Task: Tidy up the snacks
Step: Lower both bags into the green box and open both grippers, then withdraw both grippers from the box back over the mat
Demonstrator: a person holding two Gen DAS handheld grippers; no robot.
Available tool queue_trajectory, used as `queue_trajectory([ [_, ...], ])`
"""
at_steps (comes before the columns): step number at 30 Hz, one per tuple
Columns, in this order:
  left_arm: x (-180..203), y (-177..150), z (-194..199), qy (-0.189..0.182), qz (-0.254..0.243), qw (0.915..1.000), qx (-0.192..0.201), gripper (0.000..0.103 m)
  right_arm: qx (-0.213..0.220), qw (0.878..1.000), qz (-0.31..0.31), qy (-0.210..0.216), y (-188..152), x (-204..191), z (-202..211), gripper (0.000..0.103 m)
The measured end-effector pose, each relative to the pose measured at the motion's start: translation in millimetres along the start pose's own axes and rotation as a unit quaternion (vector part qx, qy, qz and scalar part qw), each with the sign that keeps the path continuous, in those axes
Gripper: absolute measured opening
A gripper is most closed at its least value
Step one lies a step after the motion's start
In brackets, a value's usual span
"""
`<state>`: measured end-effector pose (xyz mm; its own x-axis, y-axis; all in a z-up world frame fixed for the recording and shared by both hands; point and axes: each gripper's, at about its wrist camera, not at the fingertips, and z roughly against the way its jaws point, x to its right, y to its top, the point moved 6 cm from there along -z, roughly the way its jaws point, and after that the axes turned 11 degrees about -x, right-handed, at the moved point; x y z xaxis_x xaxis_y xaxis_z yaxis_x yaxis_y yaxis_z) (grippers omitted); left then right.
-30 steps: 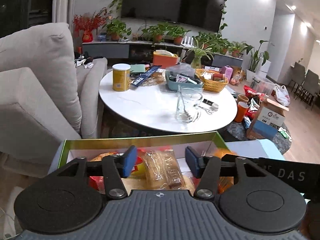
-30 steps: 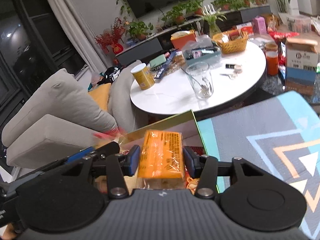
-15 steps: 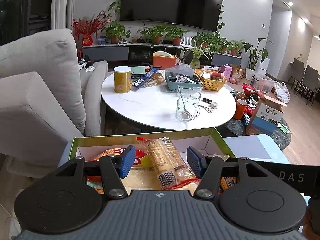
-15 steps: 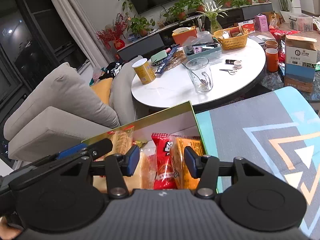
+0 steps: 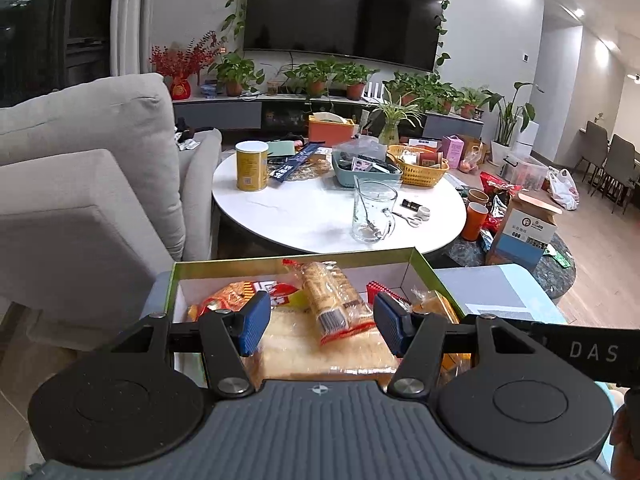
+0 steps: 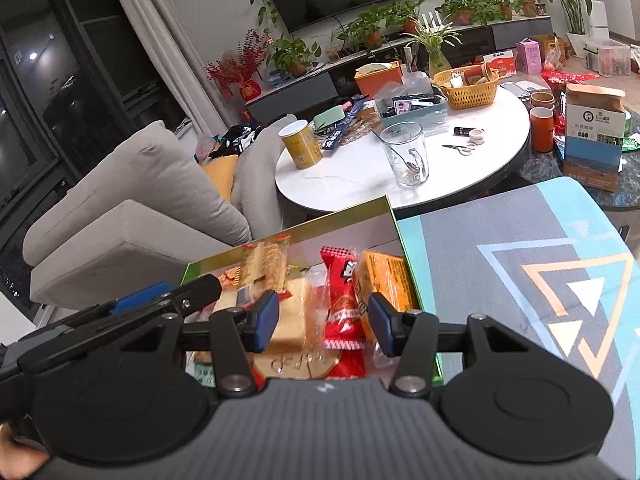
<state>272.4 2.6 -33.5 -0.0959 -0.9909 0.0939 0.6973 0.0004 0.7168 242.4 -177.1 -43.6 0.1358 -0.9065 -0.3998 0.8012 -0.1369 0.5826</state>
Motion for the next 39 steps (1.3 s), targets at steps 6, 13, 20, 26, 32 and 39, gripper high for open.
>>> queue_trajectory([
  [6, 3, -20, 22, 0.012, -0.011, 0.9999, 0.002, 0.055, -0.003, 1.0, 0.002, 0.003, -16, -2, 11, 0.048],
  [13, 2, -47, 39, 0.012, -0.01, 0.9998, -0.015, 0.055, -0.009, 1.0, 0.0, 0.008, -37, -3, 25, 0.048],
  [20, 1, -73, 53, 0.015, -0.01, 0.9995, -0.024, 0.056, -0.014, 1.0, 0.009, 0.005, -55, -8, 36, 0.048],
  [26, 1, -95, 59, 0.017, -0.012, 0.9991, -0.038, 0.056, -0.025, 0.999, 0.023, 0.0, -72, -12, 40, 0.048],
  [32, -3, -115, 66, 0.014, -0.002, 0.9986, -0.052, 0.056, -0.031, 0.999, 0.033, -0.005, -87, -15, 47, 0.048],
  [39, -6, -133, 68, 0.016, -0.007, 0.9977, -0.065, 0.056, -0.043, 0.998, 0.042, -0.01, -103, -17, 49, 0.048],
])
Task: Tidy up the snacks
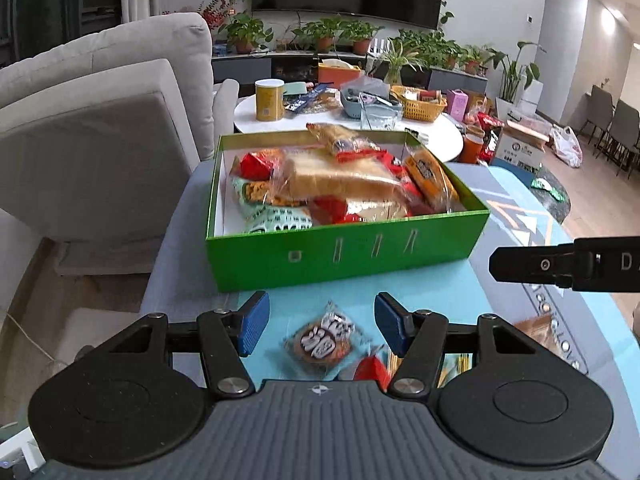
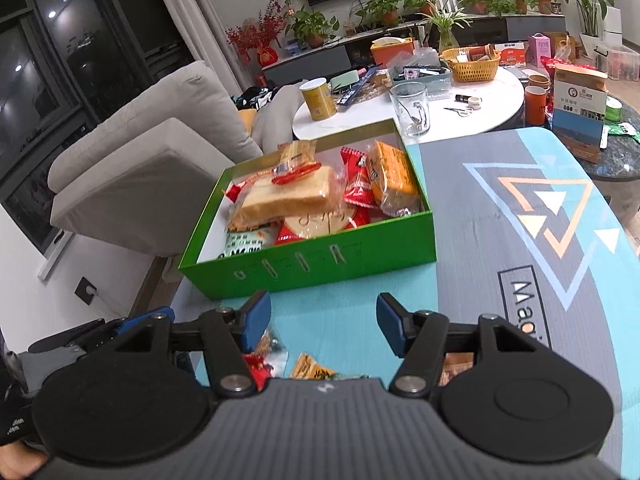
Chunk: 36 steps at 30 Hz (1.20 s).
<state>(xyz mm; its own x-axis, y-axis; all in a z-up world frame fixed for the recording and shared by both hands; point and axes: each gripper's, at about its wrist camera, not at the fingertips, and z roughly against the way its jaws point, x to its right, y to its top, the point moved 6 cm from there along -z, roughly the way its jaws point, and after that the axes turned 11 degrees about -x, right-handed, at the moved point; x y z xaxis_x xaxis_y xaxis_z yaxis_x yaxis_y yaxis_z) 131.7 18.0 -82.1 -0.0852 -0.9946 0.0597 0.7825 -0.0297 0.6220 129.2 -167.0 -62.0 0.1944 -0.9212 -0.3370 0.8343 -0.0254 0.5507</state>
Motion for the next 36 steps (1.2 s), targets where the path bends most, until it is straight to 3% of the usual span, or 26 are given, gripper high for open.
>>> queue_trajectory([
  [17, -24, -21, -31, 0.032, -0.007, 0.9984, -0.045, 0.056, -0.067, 0.996, 0.045, -0.027, -37, 5, -31, 0.048],
  [21, -26, -22, -39, 0.038, -0.016, 0.9975, -0.057, 0.056, -0.09, 0.99, 0.103, -0.036, -47, -3, -41, 0.055],
  [27, -11, -21, -46, 0.027, -0.063, 0.9957, -0.062, 0.056, -0.103, 0.977, 0.177, -0.063, -64, -11, -55, 0.059],
  [36, -2, -16, -58, 0.032, -0.102, 0.992, -0.067, 0.056, -0.107, 0.978, 0.169, -0.063, -62, 0, -63, 0.063],
])
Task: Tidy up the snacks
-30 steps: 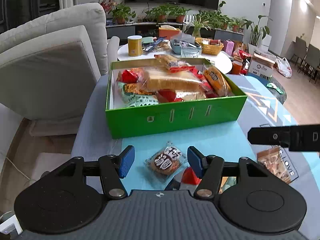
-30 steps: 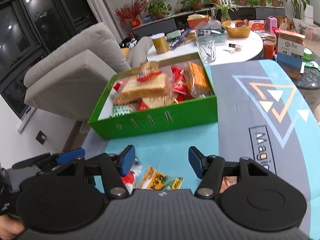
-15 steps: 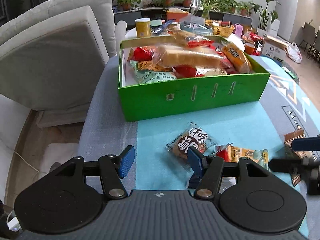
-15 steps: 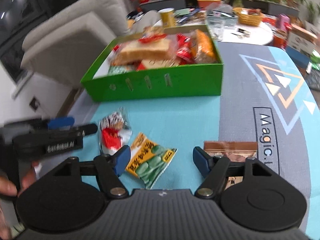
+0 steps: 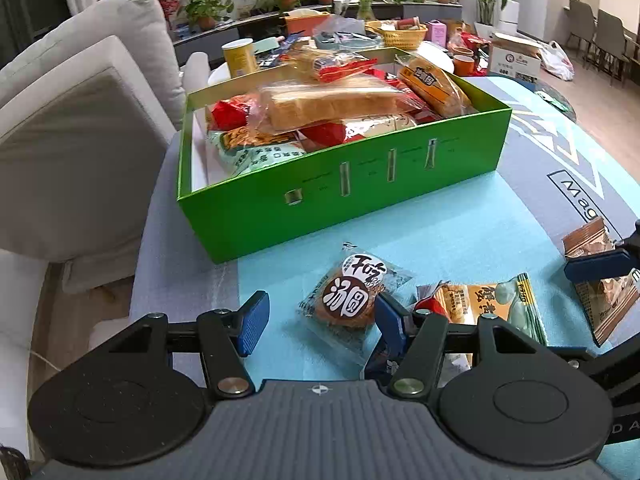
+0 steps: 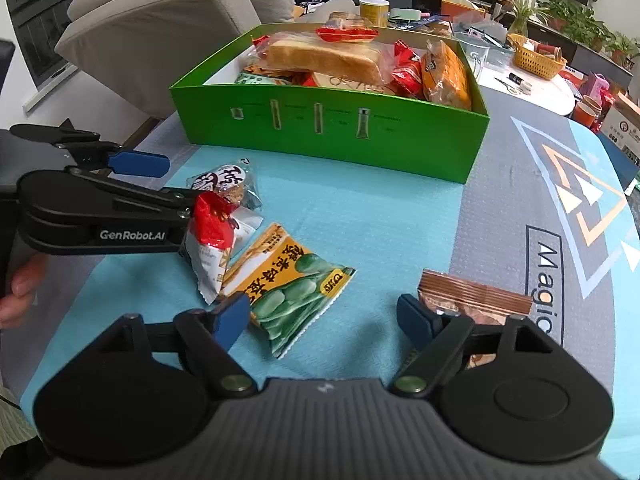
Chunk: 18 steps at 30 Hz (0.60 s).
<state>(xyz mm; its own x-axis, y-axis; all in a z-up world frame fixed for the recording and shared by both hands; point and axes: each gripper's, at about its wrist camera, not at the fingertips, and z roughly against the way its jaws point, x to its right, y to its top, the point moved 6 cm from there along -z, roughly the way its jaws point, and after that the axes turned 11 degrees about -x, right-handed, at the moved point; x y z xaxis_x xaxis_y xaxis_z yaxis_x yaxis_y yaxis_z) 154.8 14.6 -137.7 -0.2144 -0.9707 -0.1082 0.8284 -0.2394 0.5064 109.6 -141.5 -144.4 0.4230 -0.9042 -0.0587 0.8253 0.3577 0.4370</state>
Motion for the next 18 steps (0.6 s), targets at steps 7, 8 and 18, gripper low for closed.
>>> queue_trajectory([
  [7, 12, 9, -1, 0.005, -0.074, 0.9972, 0.004, 0.056, 0.006, 1.0, 0.027, -0.004, 1, -2, -1, 0.065],
  [8, 13, 11, -3, 0.004, -0.08, 0.9968, 0.003, 0.056, 0.006, 0.999, 0.031, -0.002, 1, -3, -1, 0.066],
  [18, 7, 14, -24, -0.019, -0.055, 0.9982, -0.017, 0.06, 0.011, 1.0, 0.028, 0.001, 11, 3, -8, 0.068],
])
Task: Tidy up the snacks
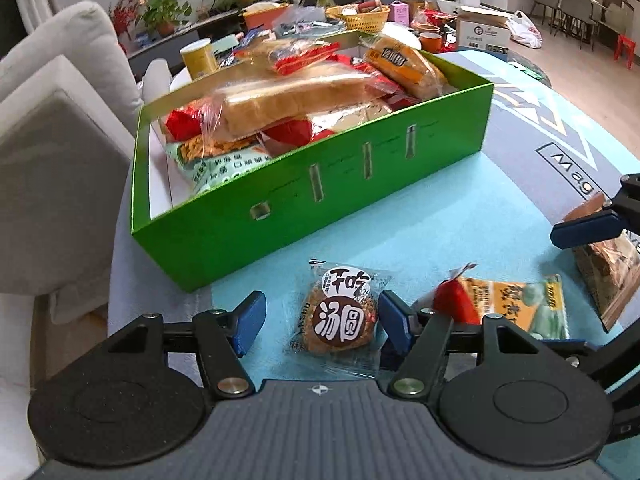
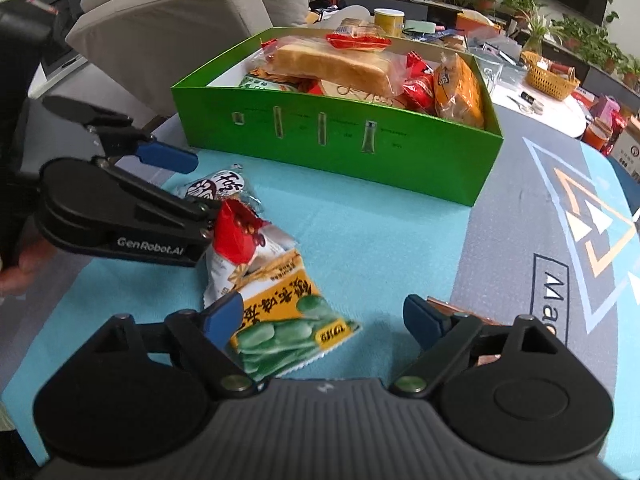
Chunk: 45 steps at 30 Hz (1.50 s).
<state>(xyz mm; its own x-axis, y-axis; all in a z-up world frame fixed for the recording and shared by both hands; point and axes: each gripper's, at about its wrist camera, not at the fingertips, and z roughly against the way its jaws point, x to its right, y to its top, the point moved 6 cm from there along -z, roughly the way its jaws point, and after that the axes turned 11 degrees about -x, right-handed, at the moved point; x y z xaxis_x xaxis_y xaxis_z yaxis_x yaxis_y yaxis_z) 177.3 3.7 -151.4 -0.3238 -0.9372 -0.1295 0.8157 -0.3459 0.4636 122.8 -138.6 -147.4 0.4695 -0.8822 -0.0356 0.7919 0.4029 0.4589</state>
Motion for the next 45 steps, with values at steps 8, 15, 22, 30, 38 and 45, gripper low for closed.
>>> queue_trajectory([
  [8, -7, -1, -8, -0.015, 0.051, 0.9986, -0.004, 0.062, -0.011, 0.999, 0.031, 0.034, -7, -13, -1, 0.068],
  [15, -3, -6, -4, -0.03, 0.066, 0.9974, 0.005, 0.044, -0.015, 0.999, 0.035, 0.005, -6, -16, -10, 0.069],
  [22, -1, -8, -2, -0.035, 0.066, 0.9971, 0.011, 0.038, -0.006, 1.0, 0.012, 0.0, -3, -9, -6, 0.068],
  [30, -6, -23, 6, -0.037, 0.101, 0.9938, 0.027, 0.036, 0.007, 0.999, -0.039, 0.005, -5, 2, 3, 0.064],
  [38, -9, -29, 25, -0.032, 0.117, 0.9919, 0.039, 0.036, 0.047, 0.995, -0.084, 0.005, 4, 12, 27, 0.064],
  [45, -6, -27, 54, -0.023, 0.116, 0.9905, 0.069, 0.036, 0.086, 0.991, -0.101, 0.006, 17, 12, 52, 0.064],
])
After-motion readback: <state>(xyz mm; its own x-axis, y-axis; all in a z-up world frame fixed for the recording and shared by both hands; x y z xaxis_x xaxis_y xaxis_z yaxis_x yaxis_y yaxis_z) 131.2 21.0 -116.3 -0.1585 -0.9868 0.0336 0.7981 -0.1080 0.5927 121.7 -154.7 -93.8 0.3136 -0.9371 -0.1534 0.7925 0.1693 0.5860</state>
